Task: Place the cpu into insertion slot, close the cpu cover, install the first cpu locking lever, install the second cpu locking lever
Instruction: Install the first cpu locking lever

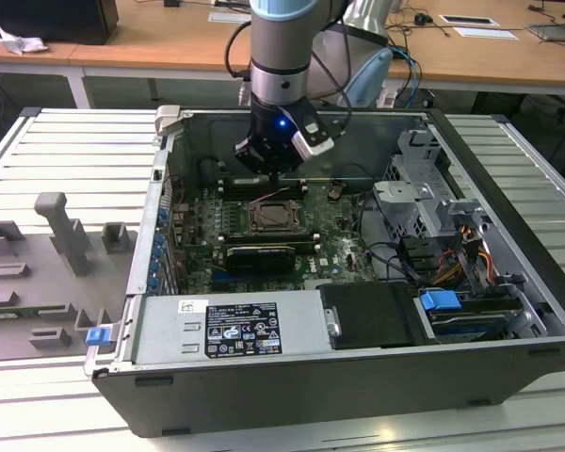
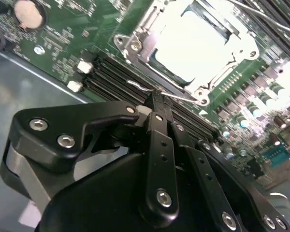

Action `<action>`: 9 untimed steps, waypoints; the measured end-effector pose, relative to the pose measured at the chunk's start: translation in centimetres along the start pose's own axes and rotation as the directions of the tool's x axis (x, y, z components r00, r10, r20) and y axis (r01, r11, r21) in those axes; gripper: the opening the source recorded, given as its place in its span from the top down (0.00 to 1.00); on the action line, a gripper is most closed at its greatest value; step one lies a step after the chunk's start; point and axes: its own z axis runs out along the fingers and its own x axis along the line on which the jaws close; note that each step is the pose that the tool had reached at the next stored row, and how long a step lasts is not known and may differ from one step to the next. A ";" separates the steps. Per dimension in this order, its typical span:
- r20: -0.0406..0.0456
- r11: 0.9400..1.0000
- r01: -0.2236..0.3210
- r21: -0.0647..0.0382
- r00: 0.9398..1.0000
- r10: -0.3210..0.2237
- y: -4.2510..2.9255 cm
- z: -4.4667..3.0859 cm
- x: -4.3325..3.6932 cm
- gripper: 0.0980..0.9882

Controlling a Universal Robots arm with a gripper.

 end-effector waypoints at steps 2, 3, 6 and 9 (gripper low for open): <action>0.000 1.000 0.000 0.000 1.000 0.000 -0.05 0.09 -0.43 0.99; 0.000 1.000 0.000 0.000 1.000 0.000 -0.06 0.15 -0.56 0.99; 0.001 1.000 -0.005 0.000 1.000 0.005 -0.10 0.40 -0.76 0.99; 0.004 1.000 -0.014 0.000 1.000 0.014 -0.13 0.62 -0.96 0.99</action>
